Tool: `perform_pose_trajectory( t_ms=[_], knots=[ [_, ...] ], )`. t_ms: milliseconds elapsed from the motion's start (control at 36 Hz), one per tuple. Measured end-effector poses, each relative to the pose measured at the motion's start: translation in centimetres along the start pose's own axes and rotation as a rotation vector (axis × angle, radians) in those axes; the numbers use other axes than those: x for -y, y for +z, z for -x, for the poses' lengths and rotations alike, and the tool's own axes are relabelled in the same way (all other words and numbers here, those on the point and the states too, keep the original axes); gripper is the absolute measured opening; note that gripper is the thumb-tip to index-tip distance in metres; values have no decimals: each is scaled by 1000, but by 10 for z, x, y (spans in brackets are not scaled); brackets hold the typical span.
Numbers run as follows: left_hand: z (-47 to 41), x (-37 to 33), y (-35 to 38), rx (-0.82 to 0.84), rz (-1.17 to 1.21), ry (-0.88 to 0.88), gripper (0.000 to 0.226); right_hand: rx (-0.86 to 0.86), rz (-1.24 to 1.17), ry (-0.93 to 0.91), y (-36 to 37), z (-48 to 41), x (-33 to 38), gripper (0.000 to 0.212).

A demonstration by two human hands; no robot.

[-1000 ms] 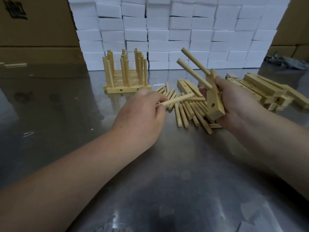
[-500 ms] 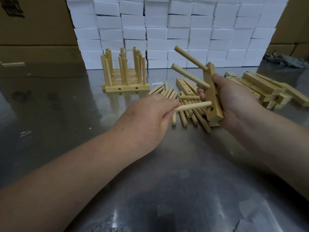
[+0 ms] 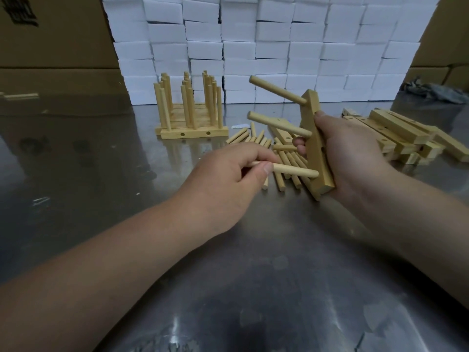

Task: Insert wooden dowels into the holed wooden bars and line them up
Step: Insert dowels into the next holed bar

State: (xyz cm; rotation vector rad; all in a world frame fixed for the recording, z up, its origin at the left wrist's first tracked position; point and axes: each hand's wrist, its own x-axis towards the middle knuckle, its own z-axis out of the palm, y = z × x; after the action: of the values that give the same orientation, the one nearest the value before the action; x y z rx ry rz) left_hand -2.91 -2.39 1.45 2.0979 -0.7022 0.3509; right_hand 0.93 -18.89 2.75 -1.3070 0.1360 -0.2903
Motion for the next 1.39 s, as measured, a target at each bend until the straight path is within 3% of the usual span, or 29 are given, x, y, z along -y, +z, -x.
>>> perform_pose_trajectory(
  t_ms=[361,583,778,917,1028,1111,1195,1278,1389],
  knots=[
    [3,-6,-2,4,-47,26,15,-7,111,-49,7,15,2,33],
    [2,-2,-1,-8,-77,-94,44,-20,124,-114,8,19,3,33],
    [0,-1,1,-13,-84,-87,56,-10,86,-61,10,19,0,32],
    [-1,-3,-1,26,-413,86,32,-19,26,-15,8,17,3,30],
    [-3,-1,-3,-4,-570,142,31,-19,29,-26,8,15,4,30],
    [-4,-1,-5,-73,-512,125,43,-21,14,-8,7,12,5,32],
    [-4,-3,-3,-115,-385,-5,56,-50,-59,38,5,9,7,30],
    [-4,2,-1,-190,-211,-173,44,-72,-206,87,6,8,9,25],
    [-5,7,0,-164,-139,-252,38,-47,-330,118,10,8,6,23]
  ],
)
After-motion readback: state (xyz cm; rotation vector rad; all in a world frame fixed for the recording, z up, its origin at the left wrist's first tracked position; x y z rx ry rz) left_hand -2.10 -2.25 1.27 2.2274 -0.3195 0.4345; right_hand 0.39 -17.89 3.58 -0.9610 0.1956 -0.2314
